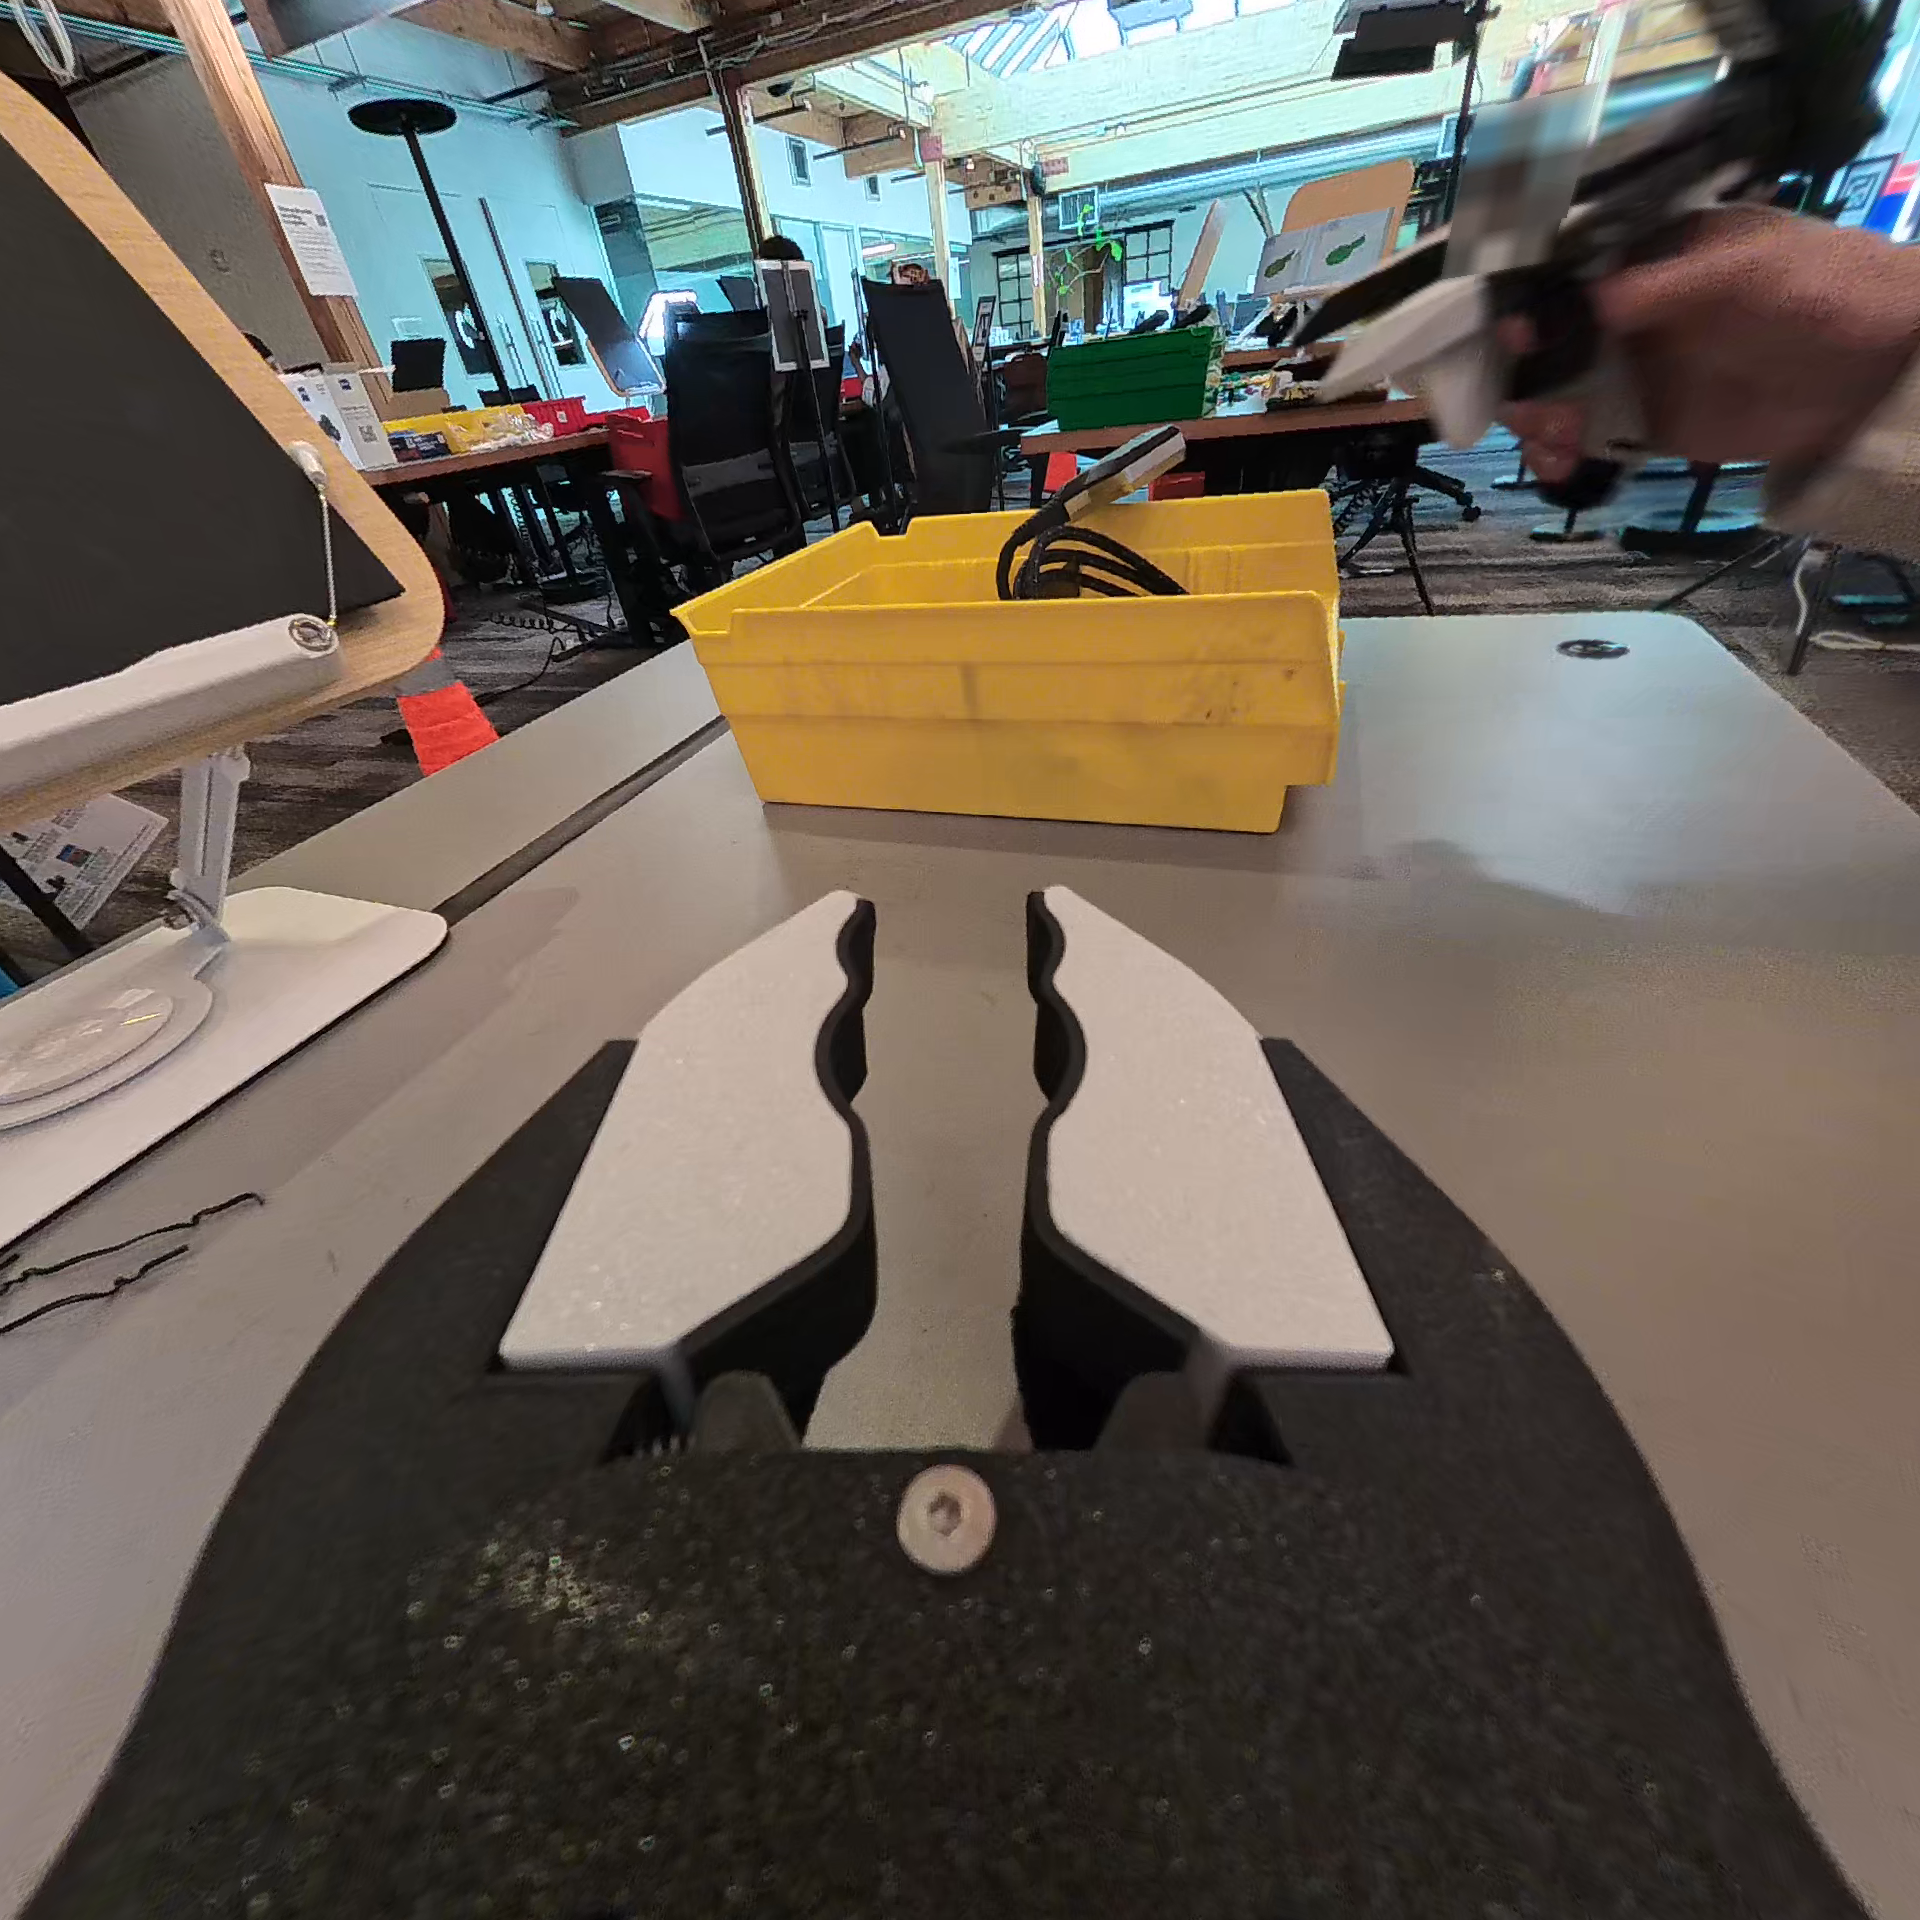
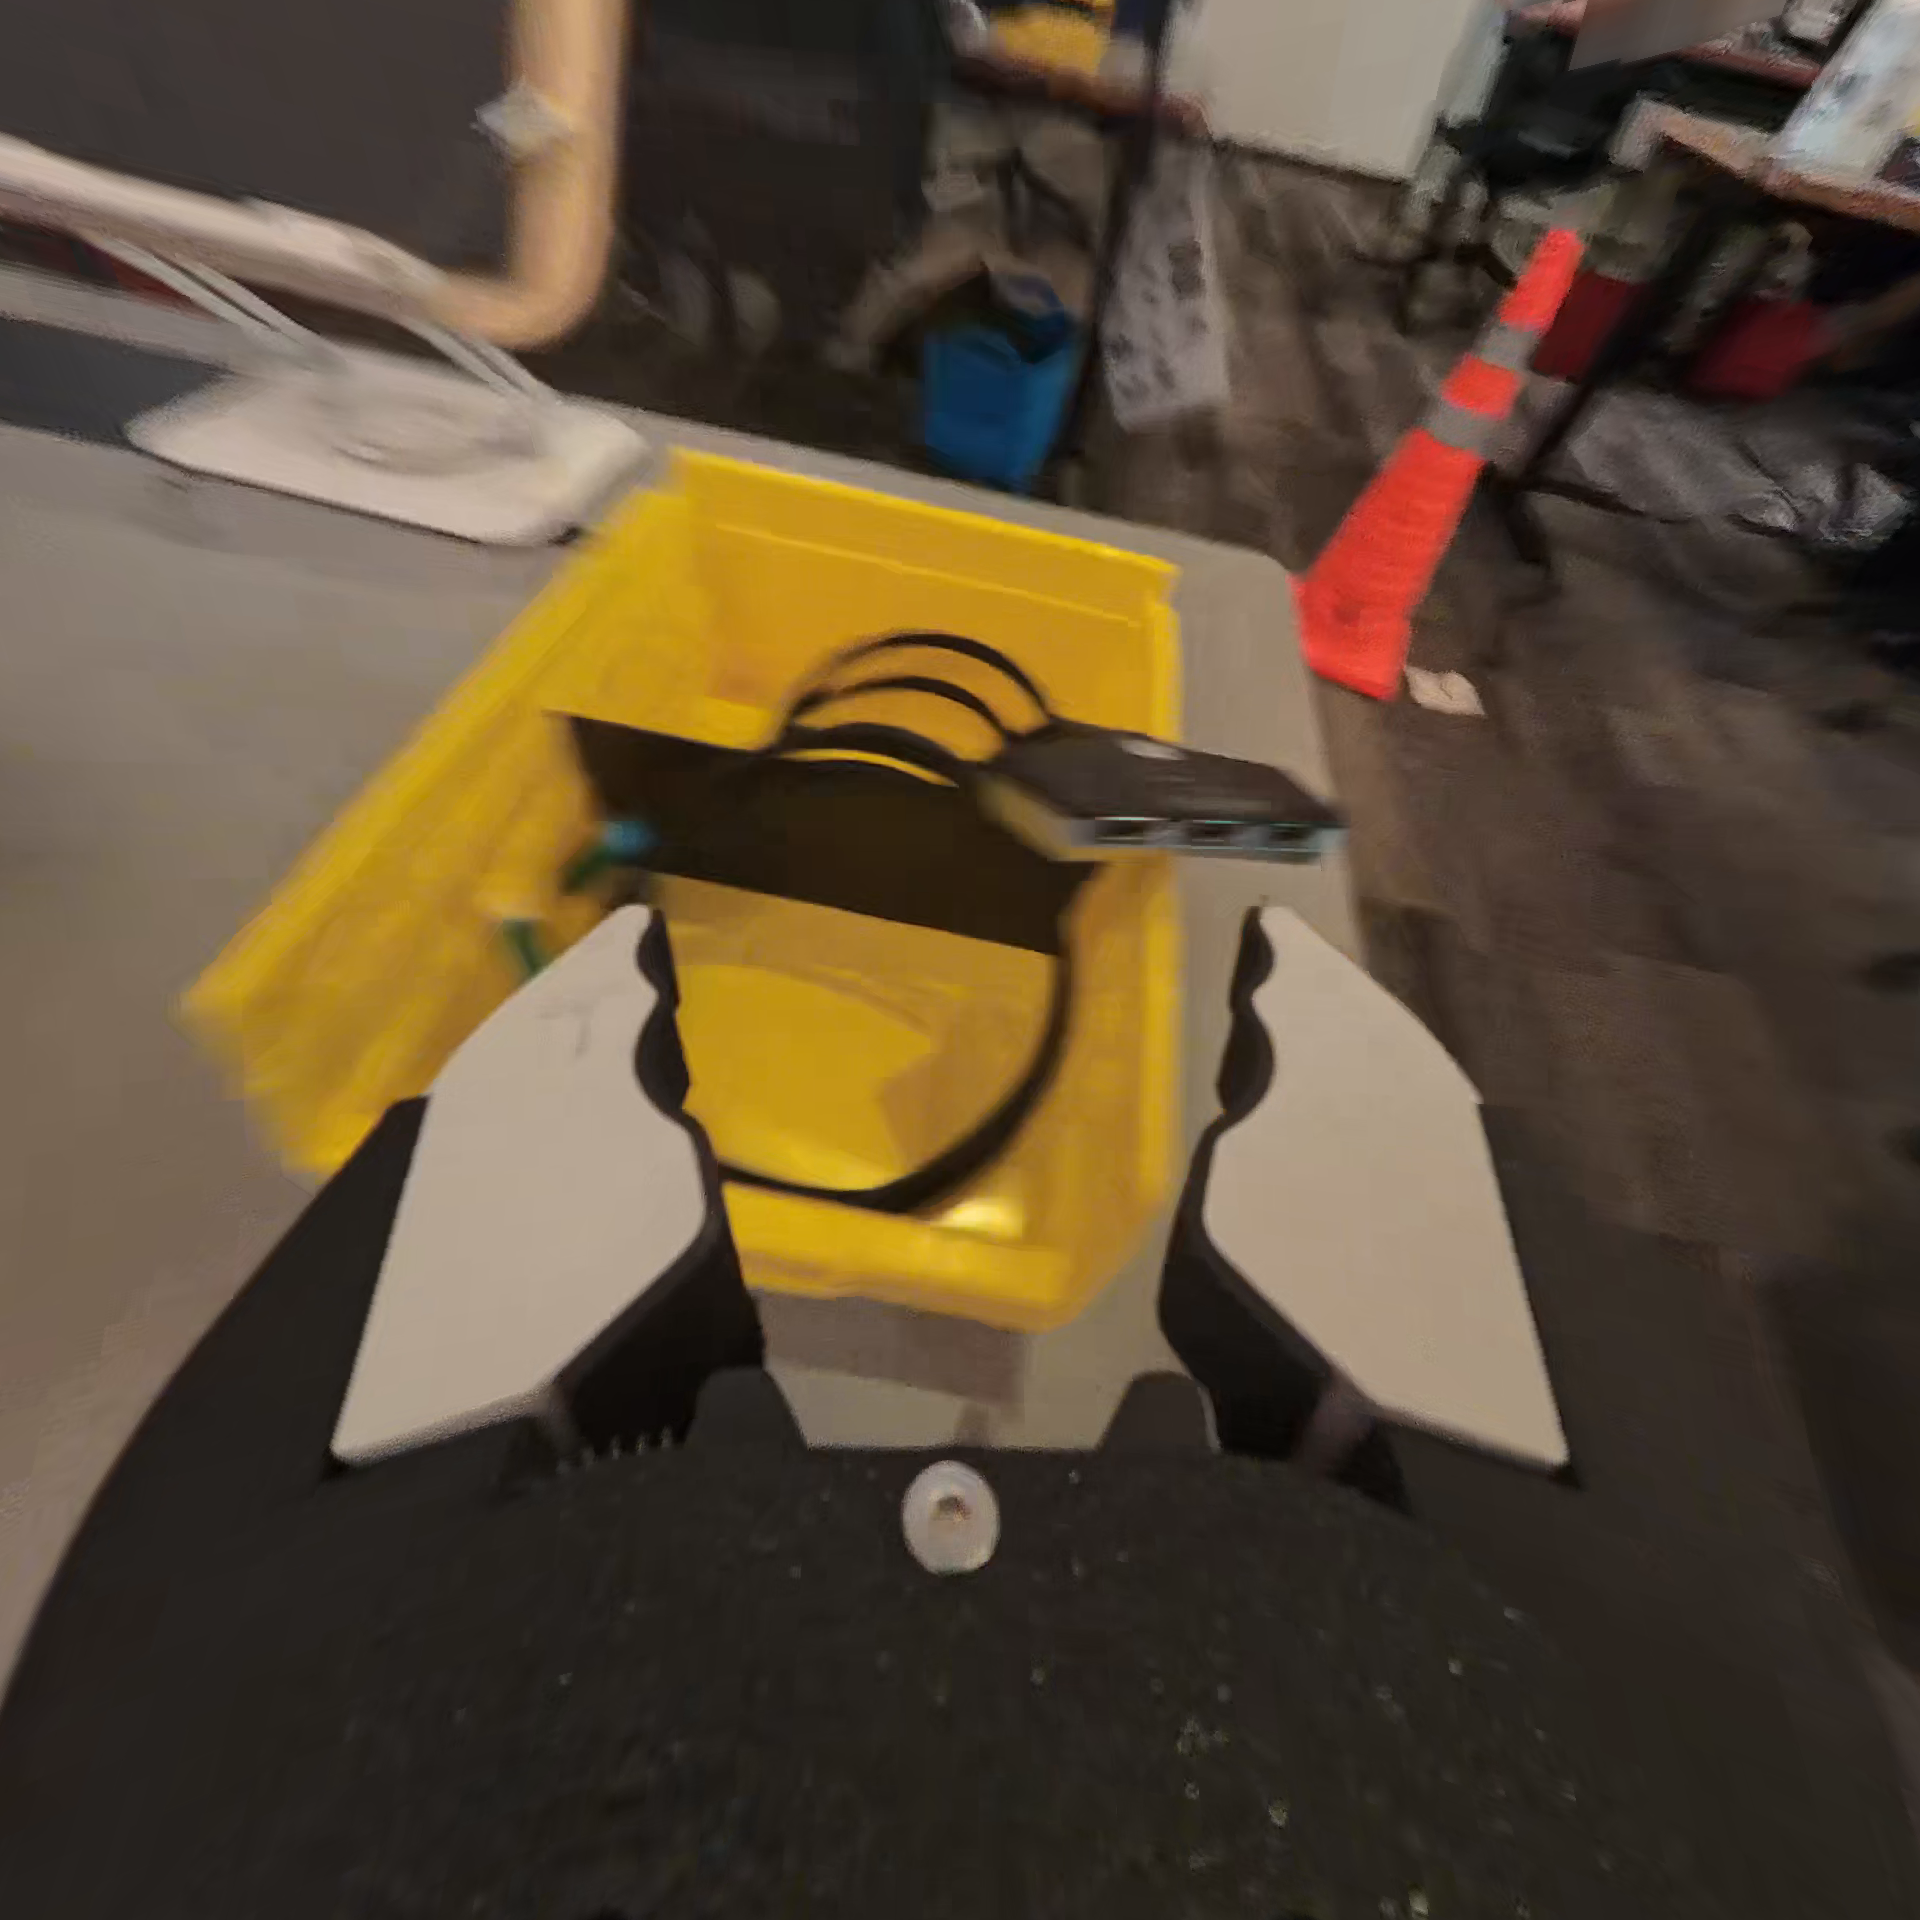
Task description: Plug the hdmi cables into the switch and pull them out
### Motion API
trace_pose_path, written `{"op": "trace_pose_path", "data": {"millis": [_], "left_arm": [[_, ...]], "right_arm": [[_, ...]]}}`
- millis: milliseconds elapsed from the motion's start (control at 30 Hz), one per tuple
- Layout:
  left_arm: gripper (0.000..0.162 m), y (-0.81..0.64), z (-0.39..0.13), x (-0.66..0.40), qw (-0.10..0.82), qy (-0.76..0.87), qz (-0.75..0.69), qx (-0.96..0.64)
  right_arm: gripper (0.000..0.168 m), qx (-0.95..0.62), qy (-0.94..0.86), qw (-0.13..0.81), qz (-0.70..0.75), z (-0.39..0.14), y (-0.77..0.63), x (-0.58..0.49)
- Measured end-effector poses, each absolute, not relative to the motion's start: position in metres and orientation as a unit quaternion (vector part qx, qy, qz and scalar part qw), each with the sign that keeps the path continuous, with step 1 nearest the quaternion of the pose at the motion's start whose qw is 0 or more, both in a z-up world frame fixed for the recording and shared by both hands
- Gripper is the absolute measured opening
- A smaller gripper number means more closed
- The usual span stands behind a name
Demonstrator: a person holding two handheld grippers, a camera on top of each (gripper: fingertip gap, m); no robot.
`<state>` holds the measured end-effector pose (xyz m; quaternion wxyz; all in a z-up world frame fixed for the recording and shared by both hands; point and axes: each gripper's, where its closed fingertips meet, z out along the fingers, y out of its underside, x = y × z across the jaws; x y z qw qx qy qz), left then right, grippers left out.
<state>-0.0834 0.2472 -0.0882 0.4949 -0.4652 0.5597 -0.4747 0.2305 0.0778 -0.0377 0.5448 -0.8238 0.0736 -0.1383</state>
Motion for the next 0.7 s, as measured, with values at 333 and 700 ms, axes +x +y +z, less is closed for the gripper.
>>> {"op": "trace_pose_path", "data": {"millis": [333,700], "left_arm": [[0.027,0.248,-0.086,-0.085,0.492,0.553,-0.484,-0.466],[0.026,0.246,-0.087,-0.084,0.491,0.559,-0.481,-0.463]], "right_arm": [[0.109,-0.913,0.109,0.393,0.014,-0.087,0.143,0.312],[0.112,-0.969,-0.003,0.217,-0.114,-0.087,0.216,0.317]]}}
